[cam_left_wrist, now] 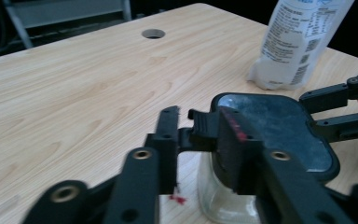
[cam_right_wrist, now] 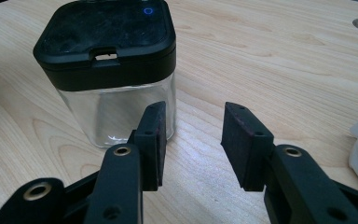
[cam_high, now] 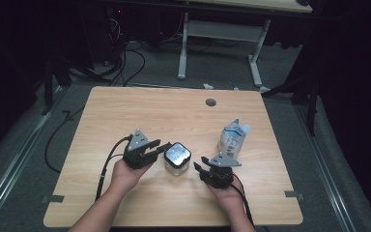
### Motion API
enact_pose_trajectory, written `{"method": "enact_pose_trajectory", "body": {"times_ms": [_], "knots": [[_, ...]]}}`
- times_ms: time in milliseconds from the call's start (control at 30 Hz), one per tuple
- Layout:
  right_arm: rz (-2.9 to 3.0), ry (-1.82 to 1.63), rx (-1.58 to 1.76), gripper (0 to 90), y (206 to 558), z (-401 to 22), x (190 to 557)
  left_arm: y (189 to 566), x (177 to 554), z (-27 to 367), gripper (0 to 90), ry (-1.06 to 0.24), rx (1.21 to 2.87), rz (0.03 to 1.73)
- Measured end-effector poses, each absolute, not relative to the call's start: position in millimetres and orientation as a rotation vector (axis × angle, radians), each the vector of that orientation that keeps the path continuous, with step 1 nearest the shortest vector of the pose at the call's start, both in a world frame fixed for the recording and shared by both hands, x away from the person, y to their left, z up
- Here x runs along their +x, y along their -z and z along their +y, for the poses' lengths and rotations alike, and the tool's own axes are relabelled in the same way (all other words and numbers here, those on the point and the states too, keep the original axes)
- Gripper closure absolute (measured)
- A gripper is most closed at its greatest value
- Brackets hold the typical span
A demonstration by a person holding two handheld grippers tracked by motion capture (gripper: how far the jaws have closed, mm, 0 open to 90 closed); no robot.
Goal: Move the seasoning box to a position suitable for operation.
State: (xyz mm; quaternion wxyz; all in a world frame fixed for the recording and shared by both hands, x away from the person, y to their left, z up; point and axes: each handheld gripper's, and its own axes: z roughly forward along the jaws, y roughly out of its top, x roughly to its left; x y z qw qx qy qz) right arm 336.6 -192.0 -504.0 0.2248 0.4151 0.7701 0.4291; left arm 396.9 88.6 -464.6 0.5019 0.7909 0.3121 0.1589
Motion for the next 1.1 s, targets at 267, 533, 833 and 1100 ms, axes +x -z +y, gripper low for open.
{"method": "enact_pose_trajectory", "body": {"times_ms": [267, 533, 833, 1100], "knots": [[2.118, -1.2, 1.143, 61.6, 501.8, -191.6, 337.4, 465.7, 404.8, 74.7, 88.5, -0.408, 1.916, 0.753], [2.116, -1.211, 1.116, 64.9, 499.0, -188.2, 336.7, 466.6, 403.5, 67.6, 89.8, -0.461, 1.918, 0.738], [2.107, -1.219, 1.104, 71.4, 497.3, -186.5, 335.3, 471.1, 403.8, 66.8, 89.9, -0.486, 1.919, 0.742], [2.105, -1.229, 1.093, 71.2, 495.4, -185.6, 333.9, 473.5, 406.4, 71.5, 89.9, -0.472, 1.893, 0.759]]}}
